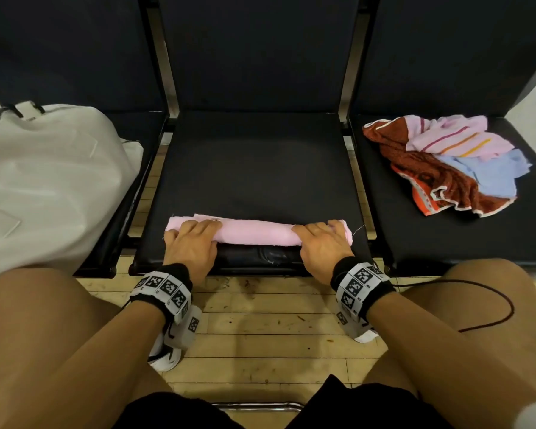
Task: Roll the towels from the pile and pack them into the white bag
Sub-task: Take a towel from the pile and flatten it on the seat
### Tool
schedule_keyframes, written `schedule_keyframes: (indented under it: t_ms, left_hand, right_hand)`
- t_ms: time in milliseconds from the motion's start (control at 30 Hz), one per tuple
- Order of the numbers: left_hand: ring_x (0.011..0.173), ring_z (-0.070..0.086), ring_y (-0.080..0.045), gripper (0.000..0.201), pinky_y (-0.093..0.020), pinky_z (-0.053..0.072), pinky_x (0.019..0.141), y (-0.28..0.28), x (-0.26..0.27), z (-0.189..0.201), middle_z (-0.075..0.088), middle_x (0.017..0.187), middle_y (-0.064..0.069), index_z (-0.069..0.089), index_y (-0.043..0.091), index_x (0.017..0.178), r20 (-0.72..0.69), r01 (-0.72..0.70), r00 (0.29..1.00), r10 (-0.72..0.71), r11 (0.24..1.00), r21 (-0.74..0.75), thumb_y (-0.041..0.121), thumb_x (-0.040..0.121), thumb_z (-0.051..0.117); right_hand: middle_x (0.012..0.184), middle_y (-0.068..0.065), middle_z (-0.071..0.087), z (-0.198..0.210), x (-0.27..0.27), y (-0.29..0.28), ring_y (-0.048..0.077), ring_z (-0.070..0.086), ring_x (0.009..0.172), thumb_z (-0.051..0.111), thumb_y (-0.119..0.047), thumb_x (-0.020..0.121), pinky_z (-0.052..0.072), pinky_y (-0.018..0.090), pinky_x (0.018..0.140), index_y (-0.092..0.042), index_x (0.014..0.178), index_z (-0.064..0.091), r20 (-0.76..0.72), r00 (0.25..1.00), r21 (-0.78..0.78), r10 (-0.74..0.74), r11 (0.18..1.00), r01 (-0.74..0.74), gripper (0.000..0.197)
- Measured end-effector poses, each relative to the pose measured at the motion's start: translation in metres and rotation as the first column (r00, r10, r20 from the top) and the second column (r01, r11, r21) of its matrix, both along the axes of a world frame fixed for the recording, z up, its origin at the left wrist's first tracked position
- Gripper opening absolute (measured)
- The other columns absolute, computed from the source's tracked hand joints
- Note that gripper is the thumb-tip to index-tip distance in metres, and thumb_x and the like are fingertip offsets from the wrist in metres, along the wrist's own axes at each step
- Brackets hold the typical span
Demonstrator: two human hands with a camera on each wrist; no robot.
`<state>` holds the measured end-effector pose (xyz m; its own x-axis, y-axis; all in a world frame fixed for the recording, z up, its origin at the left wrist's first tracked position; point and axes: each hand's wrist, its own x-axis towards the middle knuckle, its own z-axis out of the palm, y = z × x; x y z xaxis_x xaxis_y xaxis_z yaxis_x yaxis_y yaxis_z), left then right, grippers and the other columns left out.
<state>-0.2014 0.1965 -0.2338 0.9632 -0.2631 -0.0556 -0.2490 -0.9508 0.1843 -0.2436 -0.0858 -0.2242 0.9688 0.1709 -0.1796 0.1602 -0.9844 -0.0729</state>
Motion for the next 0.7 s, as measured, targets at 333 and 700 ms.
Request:
schedule_keyframes:
  t_ms: [333,700]
  left_hand:
    - [0.082,0.044,-0.016,0.030,-0.040,0.023,0.087,-0.006,0.000,0.009,0.059,0.085,0.009,0.048,0.027,0.116,0.030,0.001,1.000,-0.004,0.995,0.095,0.037,0.090,0.034]
    - [0.142,0.029,-0.020,0.062,-0.051,0.008,0.113,-0.025,-0.002,0.004,0.030,0.158,0.002,0.037,0.027,0.148,0.026,0.003,1.000,-0.009,0.978,0.206,0.024,0.088,0.055]
  right_hand:
    - [0.087,-0.007,0.055,0.007,0.009,-0.007,0.016,0.050,0.085,0.031,-0.032,0.092,0.029,0.038,0.091,-0.024,0.105,0.056,0.021,1.000,-0.017,-0.017,1.000,0.017,0.029]
    - [0.146,0.001,0.046,-0.009,0.005,-0.007,0.024,0.053,0.122,0.039,-0.030,0.090,0.034,0.043,0.110,-0.026,0.152,0.022,-0.001,1.000,0.102,-0.024,0.995,0.024,0.064]
